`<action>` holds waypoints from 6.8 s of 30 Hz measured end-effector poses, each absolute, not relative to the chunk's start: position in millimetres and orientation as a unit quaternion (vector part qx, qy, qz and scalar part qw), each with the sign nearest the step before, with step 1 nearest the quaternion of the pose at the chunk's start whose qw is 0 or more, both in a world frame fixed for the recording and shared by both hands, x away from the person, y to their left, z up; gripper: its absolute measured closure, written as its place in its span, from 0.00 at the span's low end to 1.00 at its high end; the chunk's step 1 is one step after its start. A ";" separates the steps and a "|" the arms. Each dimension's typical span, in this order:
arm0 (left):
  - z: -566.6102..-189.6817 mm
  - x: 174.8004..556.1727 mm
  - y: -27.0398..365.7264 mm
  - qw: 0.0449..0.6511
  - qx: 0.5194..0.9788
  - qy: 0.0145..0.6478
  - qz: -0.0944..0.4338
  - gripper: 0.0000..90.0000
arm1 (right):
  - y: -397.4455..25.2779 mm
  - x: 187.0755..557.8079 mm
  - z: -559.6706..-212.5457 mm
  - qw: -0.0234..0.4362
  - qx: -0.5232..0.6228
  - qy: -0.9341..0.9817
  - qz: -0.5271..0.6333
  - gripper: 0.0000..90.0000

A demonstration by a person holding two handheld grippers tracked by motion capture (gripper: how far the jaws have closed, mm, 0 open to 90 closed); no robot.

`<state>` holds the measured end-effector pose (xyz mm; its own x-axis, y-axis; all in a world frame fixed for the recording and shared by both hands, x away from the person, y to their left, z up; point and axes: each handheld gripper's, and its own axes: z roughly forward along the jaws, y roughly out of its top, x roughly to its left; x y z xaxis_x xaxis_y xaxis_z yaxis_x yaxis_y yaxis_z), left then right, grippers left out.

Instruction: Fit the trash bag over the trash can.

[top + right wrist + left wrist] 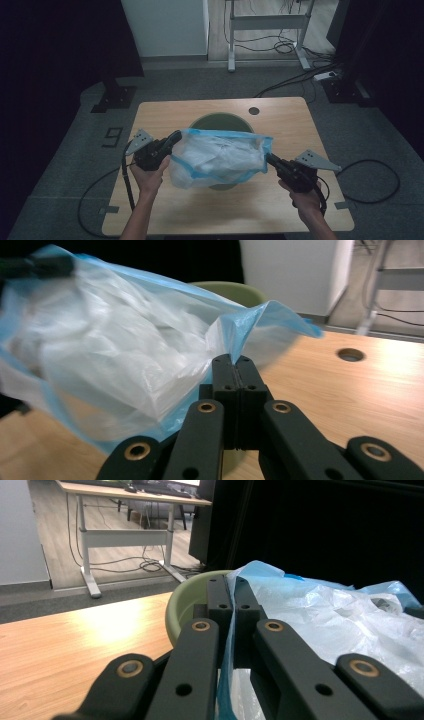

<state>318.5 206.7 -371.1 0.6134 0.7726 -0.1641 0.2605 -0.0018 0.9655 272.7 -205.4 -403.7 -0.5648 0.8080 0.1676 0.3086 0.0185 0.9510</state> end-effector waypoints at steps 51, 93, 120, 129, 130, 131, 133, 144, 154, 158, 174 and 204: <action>-398.0 397.6 225.8 0.531 0.702 0.442 0.174 1.00 | -191.5 385.3 -399.5 0.315 0.431 0.681 0.501 0.99; -426.0 407.3 218.8 0.488 0.731 0.460 0.128 0.99 | -195.3 398.9 -437.8 0.264 0.457 0.710 0.466 0.99; -429.2 419.1 219.4 0.461 0.744 0.472 0.102 0.98 | -192.2 411.4 -445.7 0.241 0.467 0.723 0.449 0.99; -428.9 416.6 216.7 0.467 0.744 0.467 0.102 0.98 | -208.9 395.0 -434.6 0.249 0.466 0.697 0.485 0.77; -428.8 416.4 216.5 0.467 0.744 0.466 0.102 0.98 | -210.3 390.9 -429.8 0.253 0.463 0.692 0.493 0.73; -428.5 416.0 216.2 0.469 0.744 0.465 0.103 0.98 | -211.5 386.3 -424.8 0.259 0.460 0.686 0.500 0.69; -427.6 415.3 215.5 0.471 0.744 0.463 0.104 0.98 | -212.2 376.6 -414.9 0.267 0.448 0.681 0.514 0.64; -424.4 413.3 214.3 0.475 0.742 0.461 0.108 0.98 | -176.9 345.0 -380.2 0.250 0.333 0.726 0.547 0.43; -423.4 412.5 214.9 0.476 0.741 0.462 0.109 0.98 | -126.6 350.6 -380.7 0.259 0.264 0.774 0.514 0.53; -422.9 412.0 215.4 0.475 0.741 0.461 0.110 0.98 | -121.5 352.5 -380.9 0.257 0.255 0.781 0.510 0.73; -424.9 408.9 214.8 0.475 0.743 0.459 0.107 0.98 | -150.5 304.3 -391.8 0.232 0.246 0.751 0.567 0.99; -428.9 394.8 214.3 0.467 0.756 0.447 0.099 0.98 | -121.5 256.8 -473.7 0.143 0.218 0.797 0.545 0.99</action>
<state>394.8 214.3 -428.9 0.5799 0.7695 -0.2674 0.5844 -0.1642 0.7947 256.8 -121.5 -473.7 -0.8640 0.5033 0.0106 0.1923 0.3104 0.9309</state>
